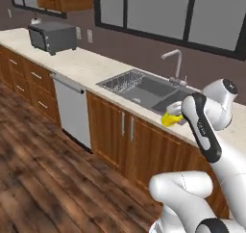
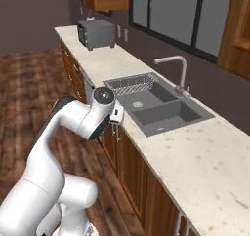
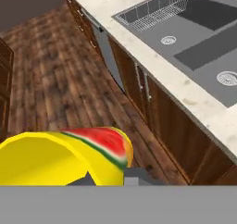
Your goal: Place the pitcher and cup on the dining counter for serving.
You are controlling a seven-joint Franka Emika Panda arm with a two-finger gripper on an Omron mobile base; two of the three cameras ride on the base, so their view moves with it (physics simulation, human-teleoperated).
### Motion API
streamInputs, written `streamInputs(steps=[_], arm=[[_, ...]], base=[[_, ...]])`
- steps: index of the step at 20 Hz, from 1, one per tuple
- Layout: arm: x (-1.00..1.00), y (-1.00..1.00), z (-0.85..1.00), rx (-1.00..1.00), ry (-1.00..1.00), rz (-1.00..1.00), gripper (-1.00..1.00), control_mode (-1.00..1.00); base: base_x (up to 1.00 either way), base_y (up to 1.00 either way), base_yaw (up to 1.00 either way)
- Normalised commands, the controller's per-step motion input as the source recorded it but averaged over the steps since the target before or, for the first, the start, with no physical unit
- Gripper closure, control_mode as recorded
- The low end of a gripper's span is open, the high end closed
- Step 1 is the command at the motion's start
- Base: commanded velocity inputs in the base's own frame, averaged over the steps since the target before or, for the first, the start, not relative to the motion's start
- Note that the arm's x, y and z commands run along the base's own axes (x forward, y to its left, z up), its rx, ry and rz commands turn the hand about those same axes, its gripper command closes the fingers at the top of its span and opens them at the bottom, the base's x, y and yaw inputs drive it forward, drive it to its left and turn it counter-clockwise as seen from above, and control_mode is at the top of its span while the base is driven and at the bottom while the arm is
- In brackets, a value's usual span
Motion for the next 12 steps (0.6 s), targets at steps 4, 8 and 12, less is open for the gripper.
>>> streamInputs(steps=[4,8,12], arm=[[0.0,0.0,0.0,0.0,0.0,0.0,1.0,1.0],[0.0,0.0,0.0,0.0,0.0,0.0,1.0,1.0],[0.0,0.0,0.0,0.0,0.0,0.0,1.0,1.0]], base=[[0.0,0.24,0.99],[0.46,0.13,0.84],[0.97,0.0,0.63]])
